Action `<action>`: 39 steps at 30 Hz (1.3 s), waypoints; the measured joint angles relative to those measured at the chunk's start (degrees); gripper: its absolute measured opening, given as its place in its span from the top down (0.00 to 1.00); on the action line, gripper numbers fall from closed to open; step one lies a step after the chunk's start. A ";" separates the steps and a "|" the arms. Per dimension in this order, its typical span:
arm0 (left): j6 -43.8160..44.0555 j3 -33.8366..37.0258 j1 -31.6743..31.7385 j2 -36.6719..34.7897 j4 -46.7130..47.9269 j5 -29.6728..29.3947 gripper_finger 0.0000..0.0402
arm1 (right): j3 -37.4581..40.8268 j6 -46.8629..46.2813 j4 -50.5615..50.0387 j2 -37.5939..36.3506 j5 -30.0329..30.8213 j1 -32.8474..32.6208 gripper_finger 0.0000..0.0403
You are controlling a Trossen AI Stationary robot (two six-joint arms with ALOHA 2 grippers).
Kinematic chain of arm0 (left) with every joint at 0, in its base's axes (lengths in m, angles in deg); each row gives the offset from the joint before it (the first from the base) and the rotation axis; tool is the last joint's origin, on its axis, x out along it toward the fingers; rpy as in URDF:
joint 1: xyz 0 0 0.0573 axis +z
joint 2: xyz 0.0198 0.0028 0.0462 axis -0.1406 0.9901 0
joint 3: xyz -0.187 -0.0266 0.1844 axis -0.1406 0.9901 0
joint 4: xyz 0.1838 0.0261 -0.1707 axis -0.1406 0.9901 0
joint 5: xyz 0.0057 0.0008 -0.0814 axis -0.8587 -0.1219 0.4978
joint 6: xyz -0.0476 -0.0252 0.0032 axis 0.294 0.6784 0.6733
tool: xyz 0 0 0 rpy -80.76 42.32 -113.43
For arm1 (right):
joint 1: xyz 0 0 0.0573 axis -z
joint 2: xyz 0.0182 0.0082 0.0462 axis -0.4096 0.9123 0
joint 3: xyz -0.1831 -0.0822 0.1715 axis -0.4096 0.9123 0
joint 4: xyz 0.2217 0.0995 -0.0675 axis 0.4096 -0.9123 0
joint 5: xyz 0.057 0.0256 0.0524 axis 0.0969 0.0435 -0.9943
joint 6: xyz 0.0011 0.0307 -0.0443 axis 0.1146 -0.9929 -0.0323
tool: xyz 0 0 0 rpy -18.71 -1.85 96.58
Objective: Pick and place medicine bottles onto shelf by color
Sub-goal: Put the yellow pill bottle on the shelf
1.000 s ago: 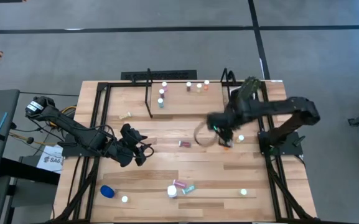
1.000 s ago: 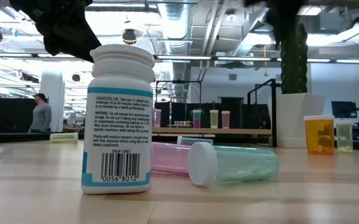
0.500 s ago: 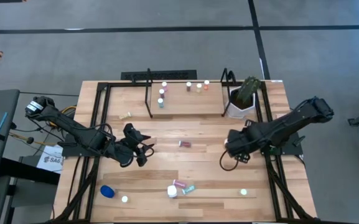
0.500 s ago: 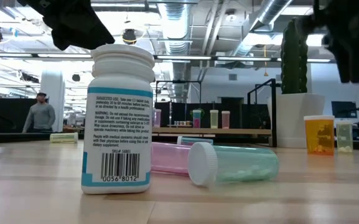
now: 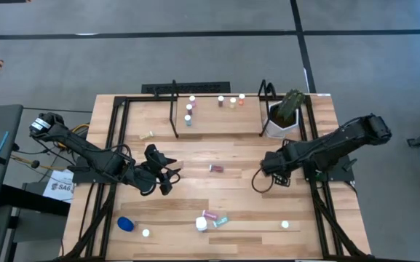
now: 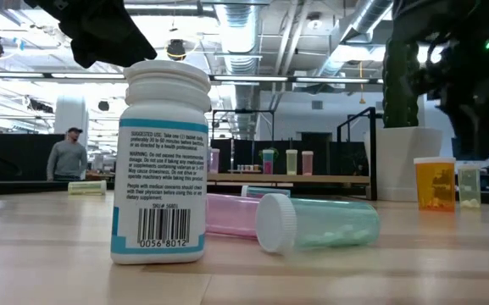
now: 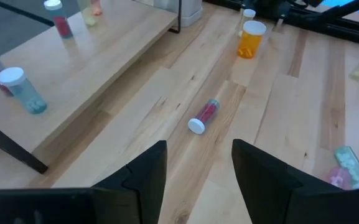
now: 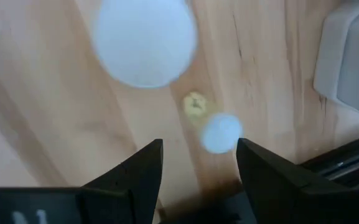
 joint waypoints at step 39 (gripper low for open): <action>0.63 0.00 1.29 0.00 2.64 -1.44 0.58 | 7.13 13.47 9.15 -5.93 -12.61 21.13 0.73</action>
